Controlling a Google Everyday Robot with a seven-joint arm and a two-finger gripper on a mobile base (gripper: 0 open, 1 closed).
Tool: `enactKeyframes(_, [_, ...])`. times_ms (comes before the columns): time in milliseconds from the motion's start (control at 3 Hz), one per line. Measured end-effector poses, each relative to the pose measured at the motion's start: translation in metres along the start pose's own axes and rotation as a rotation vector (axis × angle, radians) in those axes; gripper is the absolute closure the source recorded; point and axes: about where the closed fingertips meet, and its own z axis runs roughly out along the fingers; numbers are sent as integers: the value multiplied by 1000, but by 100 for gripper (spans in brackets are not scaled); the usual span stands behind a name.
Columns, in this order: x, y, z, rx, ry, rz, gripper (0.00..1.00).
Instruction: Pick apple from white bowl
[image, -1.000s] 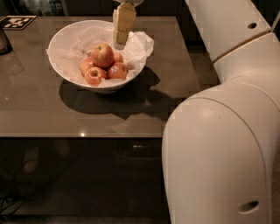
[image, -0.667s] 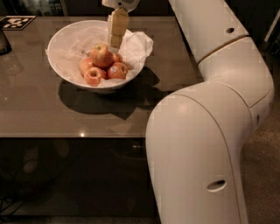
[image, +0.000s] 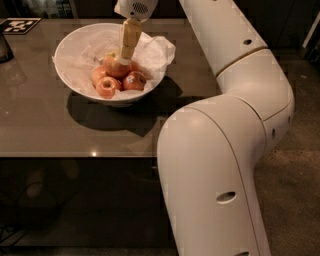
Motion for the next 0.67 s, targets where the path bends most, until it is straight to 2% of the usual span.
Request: enactKeyframes(667, [-3, 17, 60, -108, -102, 56, 0])
